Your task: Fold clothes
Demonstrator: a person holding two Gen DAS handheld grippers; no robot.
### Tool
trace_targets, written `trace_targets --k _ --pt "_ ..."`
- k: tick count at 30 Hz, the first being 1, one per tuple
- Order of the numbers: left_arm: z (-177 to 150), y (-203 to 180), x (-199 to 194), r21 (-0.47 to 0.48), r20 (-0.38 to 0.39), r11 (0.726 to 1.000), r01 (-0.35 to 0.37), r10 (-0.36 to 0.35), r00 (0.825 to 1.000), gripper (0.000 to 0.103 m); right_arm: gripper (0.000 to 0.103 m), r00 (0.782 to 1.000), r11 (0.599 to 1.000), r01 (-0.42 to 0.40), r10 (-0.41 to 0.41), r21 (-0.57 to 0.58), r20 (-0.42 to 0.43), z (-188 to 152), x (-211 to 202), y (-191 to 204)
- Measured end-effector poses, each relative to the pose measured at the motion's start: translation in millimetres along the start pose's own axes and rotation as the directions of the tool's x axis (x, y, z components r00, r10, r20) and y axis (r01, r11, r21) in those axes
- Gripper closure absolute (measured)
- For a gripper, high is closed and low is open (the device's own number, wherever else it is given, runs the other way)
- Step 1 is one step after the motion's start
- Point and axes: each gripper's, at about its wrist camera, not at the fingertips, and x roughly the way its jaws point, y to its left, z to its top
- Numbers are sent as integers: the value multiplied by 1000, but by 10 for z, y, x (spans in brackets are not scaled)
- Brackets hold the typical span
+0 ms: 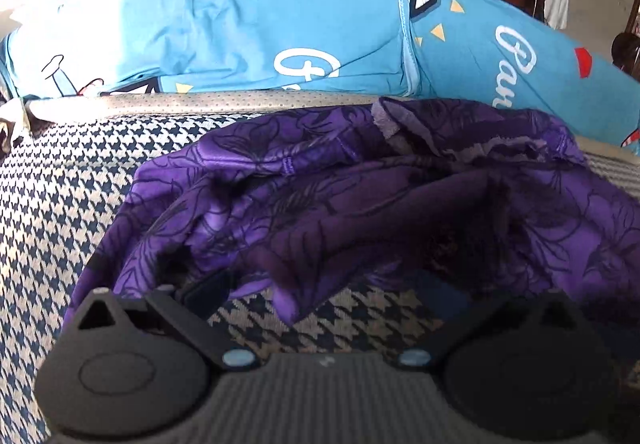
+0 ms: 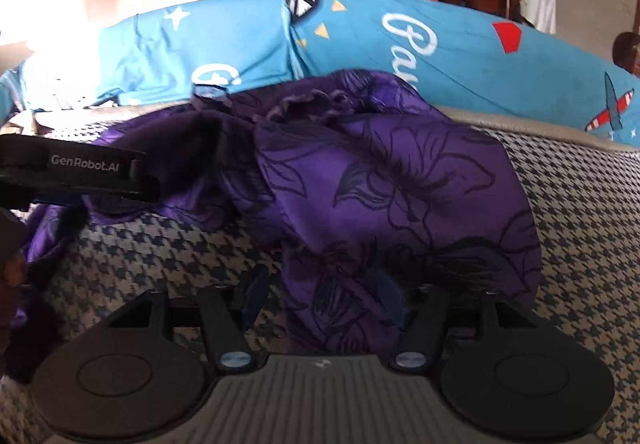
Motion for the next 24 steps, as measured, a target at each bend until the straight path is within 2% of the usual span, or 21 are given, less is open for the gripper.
trace_targets --k 4,9,10,12,13,14,17,24 --pt "-10 -119 130 21 1 999 -34 34 999 2 43 998 996 50 -48 67 -30 20 130 -91" --pt "-70 -147 253 17 -25 997 -71 71 997 33 44 998 976 57 -49 208 -43 22 206 -221" --pt "-84 -150 265 18 -25 997 -81 81 996 36 49 998 973 64 -57 220 -41 23 206 -216" --pt "-109 -157 252 25 -4 993 -111 111 994 47 69 997 967 76 -70 243 -35 26 204 -205" --pt "-122 -160 245 28 7 992 -127 126 992 50 85 998 966 66 -61 252 -29 34 202 -204" --pt "-129 -153 234 25 16 990 -141 140 990 56 90 998 964 57 -53 261 -23 42 198 -204" --pt "-121 -66 170 -17 36 985 -173 174 984 66 95 998 954 54 -58 294 4 53 158 -242" --pt "-102 165 -1 -115 72 962 -249 258 963 67 98 979 927 100 -156 362 129 111 -51 -391"
